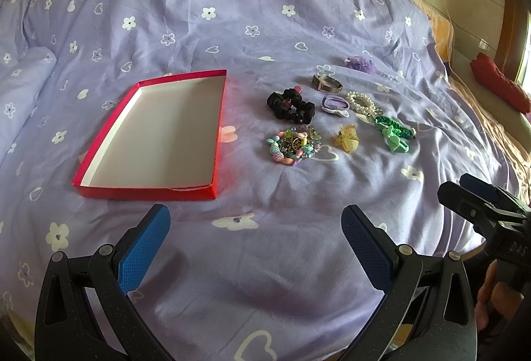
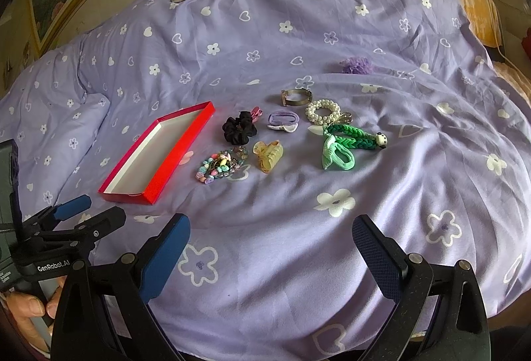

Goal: Organize jewelry
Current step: 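Grasp the yellow claw clip with the left tool while the right tool grasps the mint green hair tie, then carry the yellow clip and mint hair tie over the red box with both tools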

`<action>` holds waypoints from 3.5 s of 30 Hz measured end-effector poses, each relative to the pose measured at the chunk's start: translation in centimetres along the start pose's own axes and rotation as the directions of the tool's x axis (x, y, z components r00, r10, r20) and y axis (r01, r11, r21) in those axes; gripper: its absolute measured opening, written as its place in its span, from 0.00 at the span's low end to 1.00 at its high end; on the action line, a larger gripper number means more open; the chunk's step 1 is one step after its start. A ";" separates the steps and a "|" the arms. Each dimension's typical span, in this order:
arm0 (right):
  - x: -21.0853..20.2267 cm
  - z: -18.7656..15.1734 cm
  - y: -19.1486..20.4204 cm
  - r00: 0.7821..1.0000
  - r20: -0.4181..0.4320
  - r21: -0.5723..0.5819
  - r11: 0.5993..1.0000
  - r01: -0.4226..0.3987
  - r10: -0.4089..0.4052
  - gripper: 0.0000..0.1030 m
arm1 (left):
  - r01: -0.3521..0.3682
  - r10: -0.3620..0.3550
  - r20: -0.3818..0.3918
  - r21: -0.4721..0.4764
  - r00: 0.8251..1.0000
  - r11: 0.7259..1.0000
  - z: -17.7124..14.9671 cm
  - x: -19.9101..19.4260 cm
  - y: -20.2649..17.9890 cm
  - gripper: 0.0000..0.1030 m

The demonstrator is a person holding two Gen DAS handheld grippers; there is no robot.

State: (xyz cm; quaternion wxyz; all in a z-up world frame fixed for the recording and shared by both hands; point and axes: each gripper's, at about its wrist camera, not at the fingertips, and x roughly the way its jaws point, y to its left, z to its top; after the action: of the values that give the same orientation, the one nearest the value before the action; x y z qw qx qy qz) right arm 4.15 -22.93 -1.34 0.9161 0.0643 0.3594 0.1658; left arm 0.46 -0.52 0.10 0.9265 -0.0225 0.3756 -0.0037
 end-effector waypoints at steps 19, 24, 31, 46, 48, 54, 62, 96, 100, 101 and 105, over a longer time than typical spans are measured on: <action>4.2 2.5 -4.8 0.999 -0.054 0.096 0.995 0.011 -0.006 0.74 | 0.135 -0.133 -0.070 0.025 0.989 0.990 4.3 4.7 -2.5 0.91; 6.5 3.7 -6.4 0.996 -0.086 0.128 0.992 0.012 -0.001 0.65 | 0.178 -0.174 -0.099 0.035 0.980 0.983 5.8 6.9 -3.8 0.89; 9.4 4.9 -8.2 0.991 -0.132 0.154 0.988 0.031 -0.011 0.55 | 0.224 -0.212 -0.150 0.071 0.966 0.972 7.2 10.1 -6.3 0.89; 9.8 5.4 -9.8 0.991 -0.130 0.193 0.981 0.022 0.004 0.06 | 0.259 -0.217 -0.259 0.140 0.941 0.956 8.2 16.6 -10.1 0.45; 9.9 5.4 -9.7 0.992 -0.130 0.186 0.982 0.020 0.004 0.06 | 0.271 -0.225 -0.274 0.143 0.935 0.952 8.1 17.1 -10.4 0.30; 9.7 5.4 -9.3 0.992 -0.126 0.182 0.983 0.013 0.010 0.05 | 0.290 -0.248 -0.258 0.137 0.934 0.947 8.0 16.5 -10.1 0.28; 7.9 6.0 -7.4 0.995 -0.083 0.167 0.985 -0.036 0.050 0.05 | 0.295 -0.273 -0.208 0.084 0.939 0.952 8.1 13.3 -7.5 0.28; 12.1 7.1 13.4 0.921 -0.197 -0.050 0.934 -0.353 0.338 0.05 | -0.004 -0.014 -0.115 -0.158 0.993 0.987 5.3 7.1 13.4 0.28; 14.1 7.2 15.5 0.903 -0.235 -0.063 0.922 -0.382 0.359 0.05 | -0.036 0.011 -0.140 -0.174 0.990 0.984 4.9 8.1 15.3 0.28; 14.5 7.1 16.0 0.900 -0.245 -0.067 0.920 -0.387 0.361 0.05 | -0.045 0.019 -0.146 -0.178 0.989 0.983 4.8 8.3 15.9 0.28; 16.4 6.5 17.9 0.883 -0.299 -0.095 0.909 -0.405 0.362 0.05 | -0.066 0.034 -0.164 -0.194 0.986 0.979 4.5 9.2 17.3 0.28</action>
State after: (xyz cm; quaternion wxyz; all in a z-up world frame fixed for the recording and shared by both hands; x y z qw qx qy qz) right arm 15.25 -0.41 -2.76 0.8083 0.0393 0.4491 0.3787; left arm 10.05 16.69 -3.83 0.8863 -0.1052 0.4476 0.0556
